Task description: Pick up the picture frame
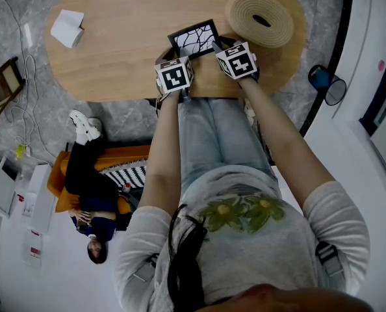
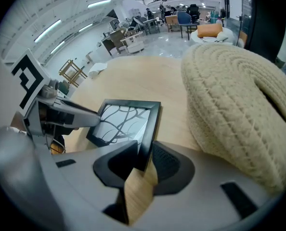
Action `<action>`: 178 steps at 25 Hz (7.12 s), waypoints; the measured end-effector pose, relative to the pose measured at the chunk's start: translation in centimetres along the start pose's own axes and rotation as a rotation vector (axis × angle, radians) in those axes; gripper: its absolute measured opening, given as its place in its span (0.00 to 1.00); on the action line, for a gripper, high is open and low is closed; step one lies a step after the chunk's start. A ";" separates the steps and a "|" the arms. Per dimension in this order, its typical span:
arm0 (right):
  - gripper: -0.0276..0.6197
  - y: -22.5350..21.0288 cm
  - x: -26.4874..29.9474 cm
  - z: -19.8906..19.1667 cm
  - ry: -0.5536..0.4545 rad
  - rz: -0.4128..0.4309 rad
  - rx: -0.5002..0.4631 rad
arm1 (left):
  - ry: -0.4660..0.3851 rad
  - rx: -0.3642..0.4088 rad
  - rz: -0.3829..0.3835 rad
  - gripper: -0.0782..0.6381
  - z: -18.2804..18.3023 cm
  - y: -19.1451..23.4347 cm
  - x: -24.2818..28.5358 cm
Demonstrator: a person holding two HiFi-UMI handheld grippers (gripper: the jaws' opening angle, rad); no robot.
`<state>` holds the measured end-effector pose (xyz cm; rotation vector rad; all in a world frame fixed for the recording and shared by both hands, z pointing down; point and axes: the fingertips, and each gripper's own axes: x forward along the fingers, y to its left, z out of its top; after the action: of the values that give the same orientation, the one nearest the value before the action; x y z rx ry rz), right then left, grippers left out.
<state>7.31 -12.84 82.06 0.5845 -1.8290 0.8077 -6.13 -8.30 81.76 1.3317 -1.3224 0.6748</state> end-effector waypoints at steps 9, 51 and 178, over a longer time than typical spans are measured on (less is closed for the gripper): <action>0.19 0.1 0.1 0.0 -0.007 -0.012 -0.032 | 0.004 -0.007 -0.002 0.25 -0.1 0.2 -0.1; 0.18 2.3 -4.5 1.2 -0.074 -0.028 0.114 | 0.004 0.036 -0.062 0.24 1.8 -0.4 -4.9; 0.17 11.7 -35.6 9.8 -0.577 -0.068 0.121 | -0.437 0.257 -0.268 0.24 10.5 -9.9 -36.3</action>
<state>6.44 -11.46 43.37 1.0335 -2.2709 0.7550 -7.81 -8.65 42.75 1.9051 -1.3902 0.3876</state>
